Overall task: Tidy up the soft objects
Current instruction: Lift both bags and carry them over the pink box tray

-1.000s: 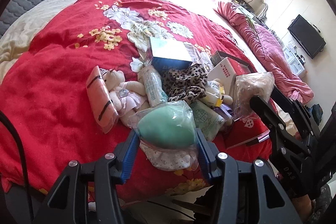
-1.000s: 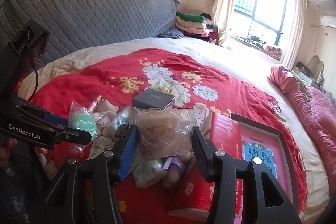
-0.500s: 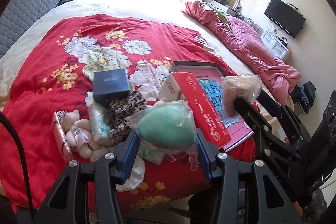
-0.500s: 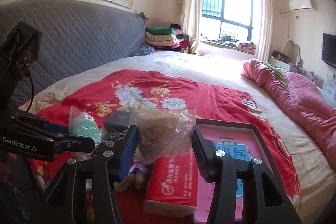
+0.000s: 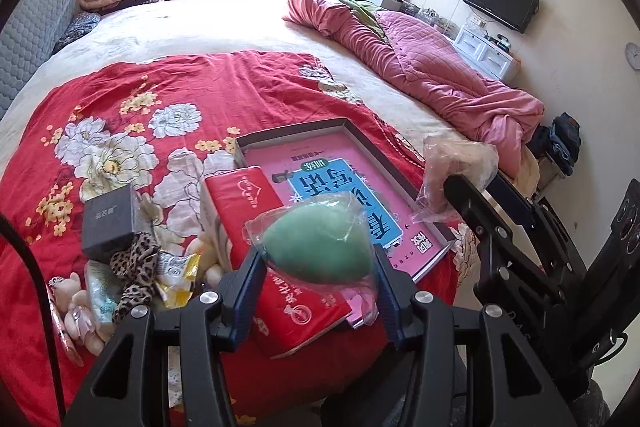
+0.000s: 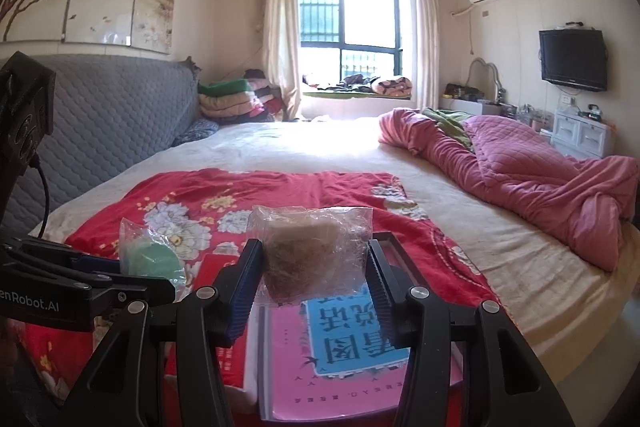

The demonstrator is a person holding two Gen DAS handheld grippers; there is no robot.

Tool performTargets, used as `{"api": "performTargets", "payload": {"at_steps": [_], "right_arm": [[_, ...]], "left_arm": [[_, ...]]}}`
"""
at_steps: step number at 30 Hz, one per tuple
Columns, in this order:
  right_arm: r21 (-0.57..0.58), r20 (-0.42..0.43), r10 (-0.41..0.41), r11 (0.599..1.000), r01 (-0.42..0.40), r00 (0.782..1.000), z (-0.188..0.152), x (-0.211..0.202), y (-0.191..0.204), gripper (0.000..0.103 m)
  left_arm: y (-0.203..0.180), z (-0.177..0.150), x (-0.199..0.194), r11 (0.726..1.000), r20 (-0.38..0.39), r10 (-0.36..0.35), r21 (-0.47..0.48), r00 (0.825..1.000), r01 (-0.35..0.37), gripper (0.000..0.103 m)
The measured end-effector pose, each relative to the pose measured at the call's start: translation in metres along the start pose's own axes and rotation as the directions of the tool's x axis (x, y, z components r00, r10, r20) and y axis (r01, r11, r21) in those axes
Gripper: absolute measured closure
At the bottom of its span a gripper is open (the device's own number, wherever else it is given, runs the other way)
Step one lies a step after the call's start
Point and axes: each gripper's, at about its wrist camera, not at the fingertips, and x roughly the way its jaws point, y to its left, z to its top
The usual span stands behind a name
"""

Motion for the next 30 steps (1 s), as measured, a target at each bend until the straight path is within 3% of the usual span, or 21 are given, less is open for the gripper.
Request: {"api": "performTargets", "payload": {"at_steps": [8,16,23,30], "right_arm": [[0.110,-0.054,-0.087,0.990,0.092,0.995,-0.013,0.011,-0.048,0.050],[0.150,-0.128,-0.137,0.976,0.156,0.982,-0.030,0.028,-0.075,0.050],[0.156,-0.205,-0.130,0.974,0.163,0.970,-0.045,0.046,-0.084,0.050],[0.171,-0.301,-0.115,0.970,0.172,0.947,-0.062,0.066,-0.092,0.050]], "left_arm": [[-0.030,0.010,0.043,0.999,-0.062,-0.013,0.041,0.998,0.016,0.051],[-0.050,0.011,0.083,0.995,-0.150,-0.007,0.099,0.989,0.022,0.051],[-0.060,0.002,0.118,0.991,-0.251,0.002,0.133,0.968,0.033,0.051],[-0.065,-0.004,0.136,0.987,-0.302,0.012,0.154,0.953,0.037,0.051]]}}
